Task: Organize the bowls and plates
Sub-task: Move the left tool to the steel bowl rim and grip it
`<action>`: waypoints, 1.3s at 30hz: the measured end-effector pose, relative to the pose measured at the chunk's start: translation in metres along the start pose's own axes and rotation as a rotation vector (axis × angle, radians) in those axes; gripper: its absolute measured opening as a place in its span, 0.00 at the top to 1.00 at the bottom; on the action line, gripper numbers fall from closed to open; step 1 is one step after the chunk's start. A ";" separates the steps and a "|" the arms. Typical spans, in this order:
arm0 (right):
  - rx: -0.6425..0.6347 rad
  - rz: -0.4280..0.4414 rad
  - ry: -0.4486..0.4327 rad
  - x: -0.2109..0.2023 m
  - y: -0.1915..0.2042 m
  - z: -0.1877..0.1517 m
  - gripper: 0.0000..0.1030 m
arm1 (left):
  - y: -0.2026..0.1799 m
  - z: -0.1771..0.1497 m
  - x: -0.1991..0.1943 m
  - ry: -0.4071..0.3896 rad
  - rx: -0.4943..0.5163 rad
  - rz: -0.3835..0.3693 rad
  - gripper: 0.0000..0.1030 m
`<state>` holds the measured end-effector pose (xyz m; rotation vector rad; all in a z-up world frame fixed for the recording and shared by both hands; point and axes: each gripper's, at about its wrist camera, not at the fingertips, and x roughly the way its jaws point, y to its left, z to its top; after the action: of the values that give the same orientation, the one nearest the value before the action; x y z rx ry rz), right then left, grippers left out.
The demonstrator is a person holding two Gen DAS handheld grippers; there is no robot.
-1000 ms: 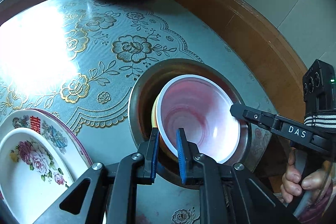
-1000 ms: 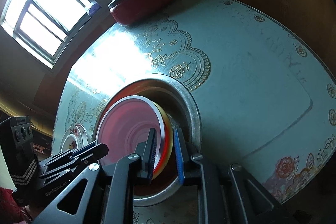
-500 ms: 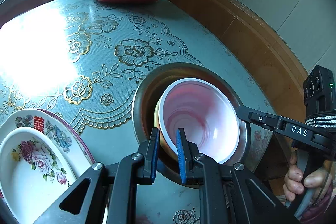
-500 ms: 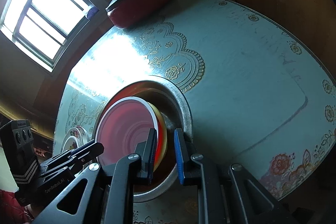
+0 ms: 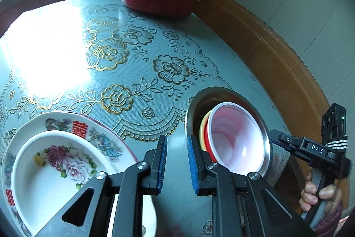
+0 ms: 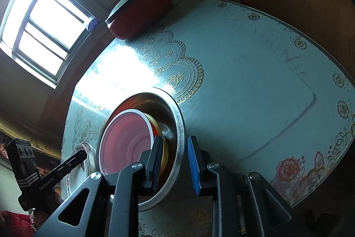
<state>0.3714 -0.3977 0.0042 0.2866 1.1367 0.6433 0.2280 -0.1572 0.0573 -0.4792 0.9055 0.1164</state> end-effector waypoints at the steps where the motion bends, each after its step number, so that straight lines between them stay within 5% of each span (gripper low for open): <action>1: -0.002 0.000 0.002 0.001 0.000 -0.001 0.78 | 0.001 -0.001 0.001 0.005 0.003 0.006 0.81; 19: -0.063 -0.032 -0.001 0.010 -0.002 -0.003 0.87 | -0.015 -0.001 0.024 0.060 0.052 -0.022 0.83; 26: -0.152 -0.121 -0.003 0.017 0.012 -0.008 0.81 | -0.018 -0.002 0.038 0.096 0.045 -0.054 0.83; 39: -0.057 -0.070 0.017 0.030 -0.002 -0.015 0.76 | -0.019 -0.004 0.037 0.057 0.046 -0.055 0.80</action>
<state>0.3665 -0.3826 -0.0260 0.1922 1.1381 0.6164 0.2539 -0.1796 0.0332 -0.4659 0.9480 0.0313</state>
